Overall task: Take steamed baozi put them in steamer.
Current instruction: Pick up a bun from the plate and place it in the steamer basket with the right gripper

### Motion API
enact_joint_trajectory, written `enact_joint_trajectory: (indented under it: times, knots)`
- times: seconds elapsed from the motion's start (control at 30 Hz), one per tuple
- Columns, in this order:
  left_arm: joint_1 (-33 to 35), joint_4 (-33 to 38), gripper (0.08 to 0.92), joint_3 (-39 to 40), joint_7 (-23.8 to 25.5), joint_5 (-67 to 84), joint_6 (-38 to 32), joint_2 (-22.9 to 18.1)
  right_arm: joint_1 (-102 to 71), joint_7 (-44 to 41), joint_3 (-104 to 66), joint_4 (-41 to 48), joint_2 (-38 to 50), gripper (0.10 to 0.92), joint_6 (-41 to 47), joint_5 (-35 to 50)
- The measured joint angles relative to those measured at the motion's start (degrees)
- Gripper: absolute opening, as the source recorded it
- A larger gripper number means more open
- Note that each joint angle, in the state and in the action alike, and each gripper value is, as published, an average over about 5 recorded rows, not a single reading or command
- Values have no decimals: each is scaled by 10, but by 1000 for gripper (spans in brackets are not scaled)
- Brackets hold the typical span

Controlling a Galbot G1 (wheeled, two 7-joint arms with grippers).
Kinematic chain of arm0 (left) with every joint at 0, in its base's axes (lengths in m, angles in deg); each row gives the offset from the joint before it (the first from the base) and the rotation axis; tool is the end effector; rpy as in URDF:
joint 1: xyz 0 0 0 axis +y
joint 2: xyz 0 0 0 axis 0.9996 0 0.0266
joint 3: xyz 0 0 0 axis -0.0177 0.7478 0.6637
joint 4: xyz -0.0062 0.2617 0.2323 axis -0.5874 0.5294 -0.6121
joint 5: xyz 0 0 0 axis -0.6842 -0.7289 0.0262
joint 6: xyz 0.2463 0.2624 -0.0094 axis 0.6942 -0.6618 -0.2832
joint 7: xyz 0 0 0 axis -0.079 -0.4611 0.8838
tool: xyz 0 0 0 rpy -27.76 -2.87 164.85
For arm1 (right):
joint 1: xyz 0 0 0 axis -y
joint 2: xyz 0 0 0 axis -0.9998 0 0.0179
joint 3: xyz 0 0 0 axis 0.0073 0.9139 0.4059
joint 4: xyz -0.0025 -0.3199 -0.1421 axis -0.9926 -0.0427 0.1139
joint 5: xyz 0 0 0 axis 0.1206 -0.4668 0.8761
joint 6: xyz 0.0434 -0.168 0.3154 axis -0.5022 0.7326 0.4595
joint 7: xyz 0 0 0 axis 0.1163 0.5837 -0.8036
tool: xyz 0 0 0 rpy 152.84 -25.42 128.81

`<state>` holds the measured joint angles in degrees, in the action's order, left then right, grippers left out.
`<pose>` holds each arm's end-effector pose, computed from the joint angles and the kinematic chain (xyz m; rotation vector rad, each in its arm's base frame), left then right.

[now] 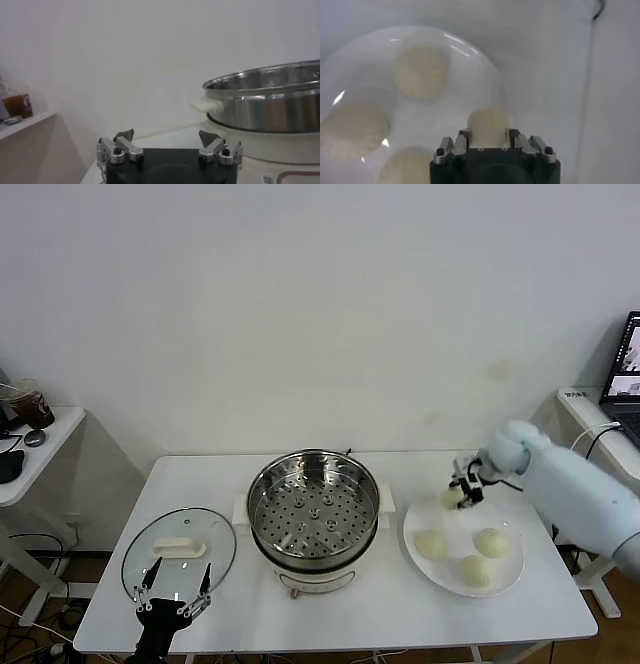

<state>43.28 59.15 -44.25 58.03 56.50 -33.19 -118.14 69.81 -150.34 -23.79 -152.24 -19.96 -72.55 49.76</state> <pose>0.1243 0.0803 -0.3338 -0.0470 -3.0543 -0.3397 0.5672 -0.1389 -0.1124 1.3256 -1.4440 1.6084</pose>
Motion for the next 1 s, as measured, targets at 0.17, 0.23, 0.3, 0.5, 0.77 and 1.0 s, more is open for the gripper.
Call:
enact_joint_trajectory:
  times: [0.17,0.23,0.3,0.5,0.77,1.0]
  knots:
    - [-4,2,823,-5,-3,2,0,4,83,0,53,-30,-11,475,-20,68]
    - [-5,2,823,-8,-4,3,-1,5,112,3,75,-41,-21,475,-29,96]
    - [-5,3,823,-11,-4,5,-1,6,139,6,98,-51,-34,475,-39,119]
    - [-2,9,823,-21,-5,4,-5,7,199,18,166,-61,-99,478,-82,162]
    - [2,17,823,-35,-7,5,-8,5,224,40,239,-49,-203,484,-173,151]
    - [6,19,823,-49,-7,6,-11,4,214,60,267,-22,-258,484,-259,78]
